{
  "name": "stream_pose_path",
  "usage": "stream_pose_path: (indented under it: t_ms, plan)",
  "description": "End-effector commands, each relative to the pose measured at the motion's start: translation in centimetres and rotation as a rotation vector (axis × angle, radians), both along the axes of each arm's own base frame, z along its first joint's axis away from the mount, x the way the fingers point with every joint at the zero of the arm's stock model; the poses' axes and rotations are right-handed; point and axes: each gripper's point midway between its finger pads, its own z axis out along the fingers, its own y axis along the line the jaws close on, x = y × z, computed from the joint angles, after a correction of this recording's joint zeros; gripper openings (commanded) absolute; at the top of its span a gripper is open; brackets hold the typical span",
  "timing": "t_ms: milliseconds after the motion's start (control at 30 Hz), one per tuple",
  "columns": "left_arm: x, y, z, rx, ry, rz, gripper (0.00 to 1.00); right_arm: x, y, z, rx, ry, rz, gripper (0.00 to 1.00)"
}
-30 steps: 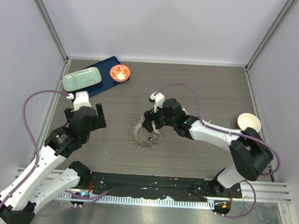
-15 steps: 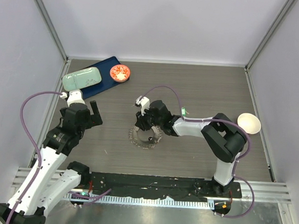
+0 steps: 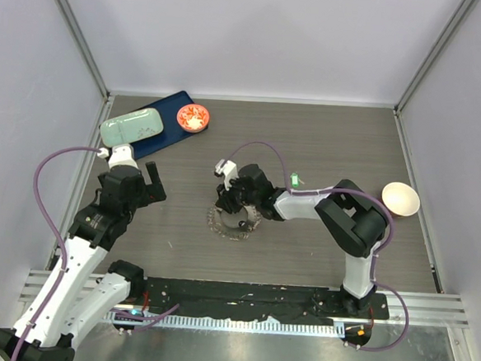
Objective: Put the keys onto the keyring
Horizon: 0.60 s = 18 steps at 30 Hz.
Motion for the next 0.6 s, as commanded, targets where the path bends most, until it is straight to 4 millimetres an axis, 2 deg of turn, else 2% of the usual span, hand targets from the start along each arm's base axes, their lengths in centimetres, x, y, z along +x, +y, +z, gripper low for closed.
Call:
stream_pose_path:
  t_ms: [0, 567]
  plan:
    - [0.6, -0.2, 0.6, -0.004, -0.035, -0.019, 0.96, 0.4, 1.7, 1.7, 0.054, -0.064, 0.052, 0.29]
    - [0.7, -0.3, 0.5, -0.009, -0.029, -0.022, 0.96, 0.8, 1.8, 0.6, 0.035, -0.099, 0.048, 0.28]
